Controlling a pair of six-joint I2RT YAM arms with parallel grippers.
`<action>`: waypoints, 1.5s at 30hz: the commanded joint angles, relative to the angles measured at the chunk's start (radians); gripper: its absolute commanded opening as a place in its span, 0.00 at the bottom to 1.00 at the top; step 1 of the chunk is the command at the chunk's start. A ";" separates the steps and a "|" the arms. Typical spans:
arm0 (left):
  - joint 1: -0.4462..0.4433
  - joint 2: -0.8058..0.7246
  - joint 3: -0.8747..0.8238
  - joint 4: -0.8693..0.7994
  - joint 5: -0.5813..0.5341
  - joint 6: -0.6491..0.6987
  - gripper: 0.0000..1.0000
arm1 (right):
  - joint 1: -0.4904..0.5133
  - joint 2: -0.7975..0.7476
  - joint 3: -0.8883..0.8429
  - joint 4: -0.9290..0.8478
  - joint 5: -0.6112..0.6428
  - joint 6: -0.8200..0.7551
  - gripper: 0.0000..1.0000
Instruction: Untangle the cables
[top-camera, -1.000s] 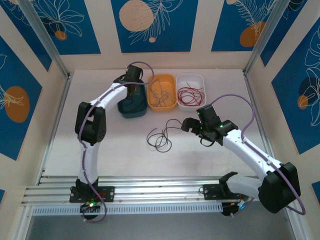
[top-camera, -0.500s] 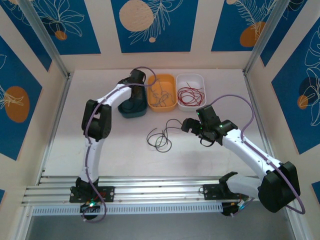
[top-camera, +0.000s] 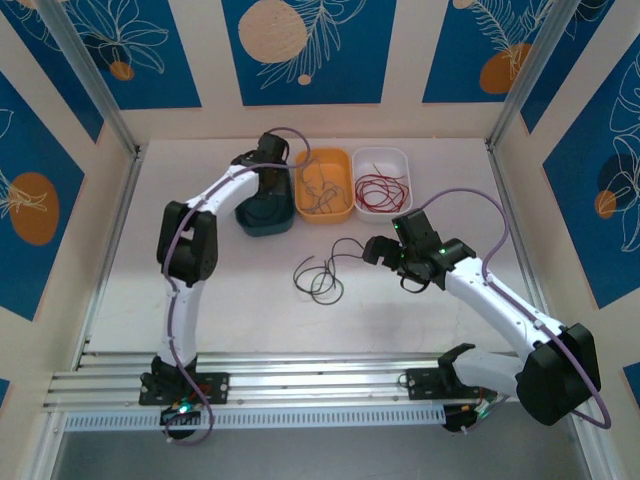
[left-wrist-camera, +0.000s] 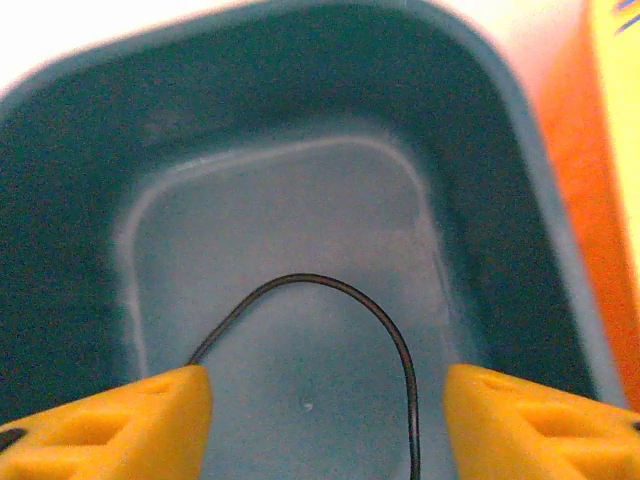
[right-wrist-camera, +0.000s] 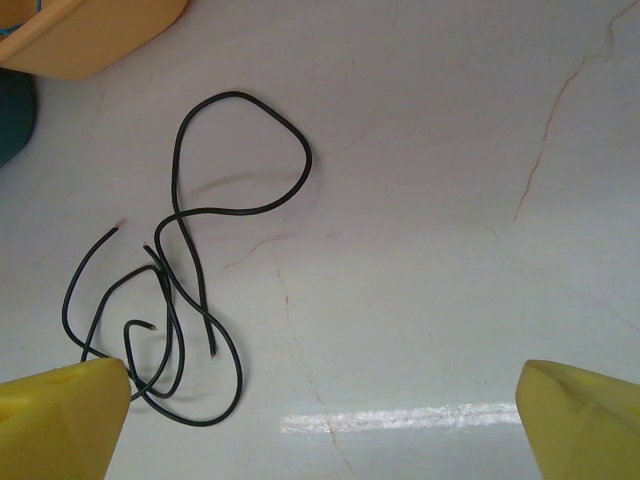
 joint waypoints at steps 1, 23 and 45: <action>-0.003 -0.116 -0.025 -0.010 0.005 -0.009 0.69 | 0.012 -0.018 0.034 -0.025 0.015 0.000 0.99; -0.194 -0.898 -0.935 0.296 0.210 -0.236 1.00 | 0.084 0.037 0.044 -0.044 0.121 0.045 0.99; -0.368 -0.683 -1.092 0.524 0.287 -0.314 0.84 | 0.130 0.226 0.104 -0.033 0.111 0.119 0.99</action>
